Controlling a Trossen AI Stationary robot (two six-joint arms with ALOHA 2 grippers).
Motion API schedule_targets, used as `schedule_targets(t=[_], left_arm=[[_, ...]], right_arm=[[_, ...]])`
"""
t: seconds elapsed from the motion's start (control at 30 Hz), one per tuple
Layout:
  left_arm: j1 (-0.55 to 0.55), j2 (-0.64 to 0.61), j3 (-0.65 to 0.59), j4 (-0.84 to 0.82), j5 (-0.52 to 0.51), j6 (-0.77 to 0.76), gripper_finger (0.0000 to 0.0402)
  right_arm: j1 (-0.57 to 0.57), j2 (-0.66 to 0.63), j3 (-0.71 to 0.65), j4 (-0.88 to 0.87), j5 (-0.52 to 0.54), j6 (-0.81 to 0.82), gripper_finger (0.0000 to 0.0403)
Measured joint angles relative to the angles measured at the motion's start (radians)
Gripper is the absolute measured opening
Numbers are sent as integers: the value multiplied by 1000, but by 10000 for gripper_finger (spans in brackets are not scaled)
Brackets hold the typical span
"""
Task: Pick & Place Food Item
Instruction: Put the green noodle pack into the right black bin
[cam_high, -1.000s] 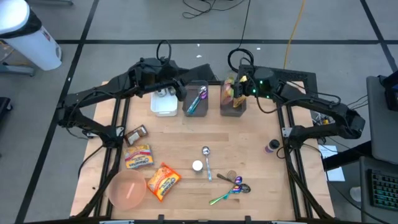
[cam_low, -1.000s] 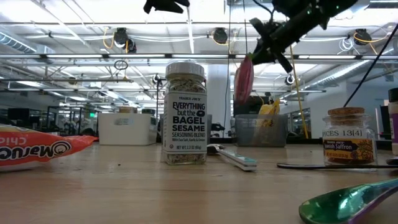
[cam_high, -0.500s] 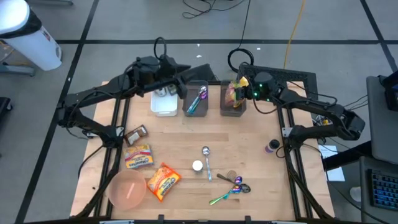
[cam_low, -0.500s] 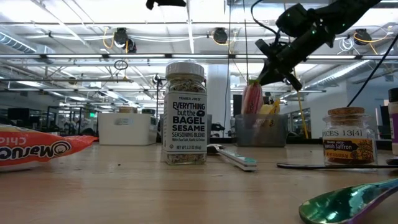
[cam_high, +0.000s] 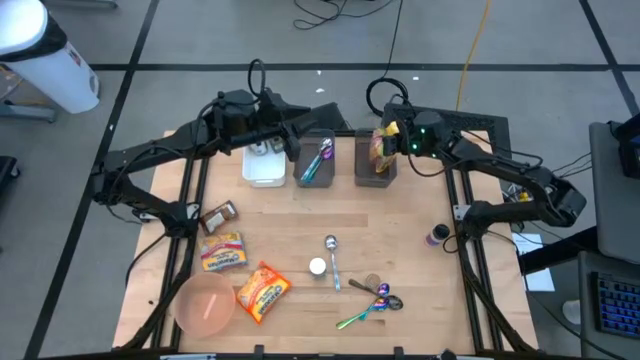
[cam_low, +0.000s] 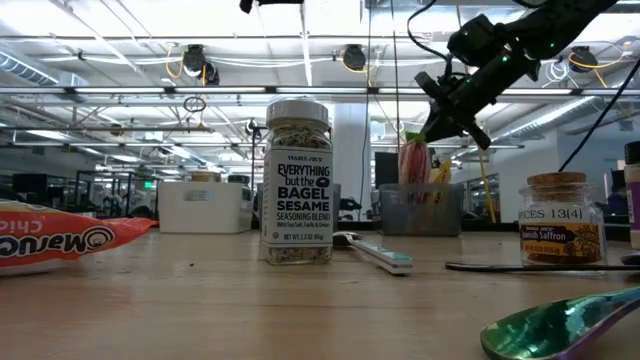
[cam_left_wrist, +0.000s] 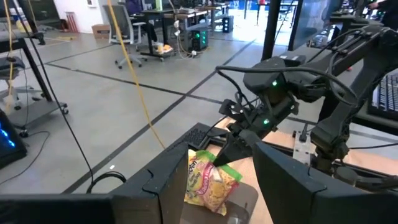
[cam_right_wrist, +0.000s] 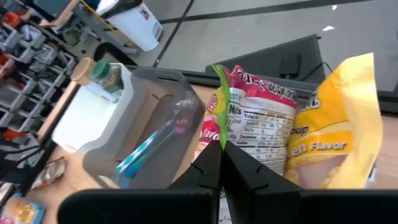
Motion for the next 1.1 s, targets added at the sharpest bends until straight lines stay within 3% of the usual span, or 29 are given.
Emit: schedule_targets(t=[0.5, 1.1], left_arm=[[0, 0, 0, -1, 0, -5, 186], [0, 0, 0, -2, 0, -26, 186]], right_arm=[[-14, 128, 0, 44, 8, -7, 0], [-68, 134, 0, 58, -24, -34, 0]])
